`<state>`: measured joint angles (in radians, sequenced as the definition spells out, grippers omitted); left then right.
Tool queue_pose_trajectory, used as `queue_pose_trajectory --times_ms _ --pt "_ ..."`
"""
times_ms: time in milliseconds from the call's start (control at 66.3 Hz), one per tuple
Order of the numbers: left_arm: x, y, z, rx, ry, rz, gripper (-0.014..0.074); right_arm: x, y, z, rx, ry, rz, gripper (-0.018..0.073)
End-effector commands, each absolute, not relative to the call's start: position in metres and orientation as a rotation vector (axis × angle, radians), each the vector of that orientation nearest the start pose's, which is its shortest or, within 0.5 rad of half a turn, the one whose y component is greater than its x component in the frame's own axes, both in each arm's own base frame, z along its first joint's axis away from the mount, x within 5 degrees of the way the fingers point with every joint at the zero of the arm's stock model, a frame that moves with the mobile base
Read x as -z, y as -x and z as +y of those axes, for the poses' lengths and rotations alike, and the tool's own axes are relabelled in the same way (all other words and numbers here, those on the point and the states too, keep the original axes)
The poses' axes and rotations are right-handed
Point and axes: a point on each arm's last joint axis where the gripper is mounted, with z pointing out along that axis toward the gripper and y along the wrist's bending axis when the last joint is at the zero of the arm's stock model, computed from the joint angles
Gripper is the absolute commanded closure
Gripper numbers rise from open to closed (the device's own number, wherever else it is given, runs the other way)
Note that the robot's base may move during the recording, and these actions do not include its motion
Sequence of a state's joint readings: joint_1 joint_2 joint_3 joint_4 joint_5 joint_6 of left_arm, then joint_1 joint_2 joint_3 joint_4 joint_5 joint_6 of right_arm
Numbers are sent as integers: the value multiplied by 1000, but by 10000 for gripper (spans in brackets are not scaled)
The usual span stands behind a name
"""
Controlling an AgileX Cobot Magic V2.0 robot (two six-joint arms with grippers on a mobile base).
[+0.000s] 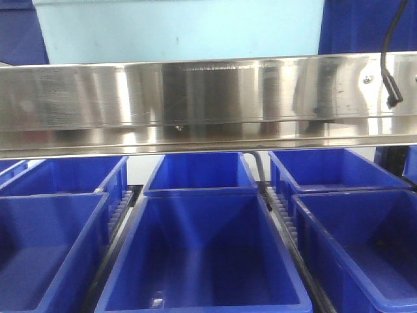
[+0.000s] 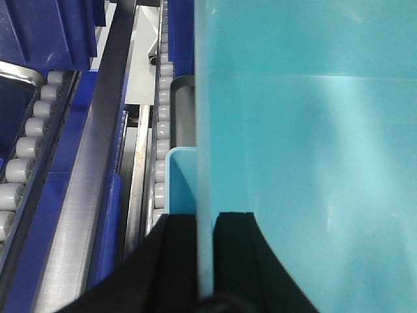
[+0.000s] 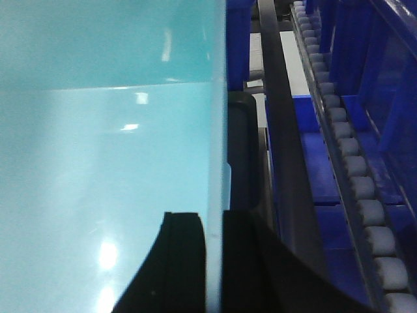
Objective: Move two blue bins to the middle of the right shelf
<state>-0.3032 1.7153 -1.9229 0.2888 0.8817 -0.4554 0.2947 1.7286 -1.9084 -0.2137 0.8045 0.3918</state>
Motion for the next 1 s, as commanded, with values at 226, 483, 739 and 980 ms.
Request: queue_pose_trajectory --times_ms 226,483,739,980 --pt "-437 -383 -98 122 53 2045 707 -423 -392 106 -153 -18 2069 722" --pt "-412 -382 -105 161 -5 2006 707 -404 -396 109 -165 17 2037 722" --pt "-381 -377 -106 185 -54 1995 707 -390 -398 111 -170 58 1992 722" --pt "-381 -376 -106 180 -52 2004 705 -391 -397 110 -155 60 2002 722"
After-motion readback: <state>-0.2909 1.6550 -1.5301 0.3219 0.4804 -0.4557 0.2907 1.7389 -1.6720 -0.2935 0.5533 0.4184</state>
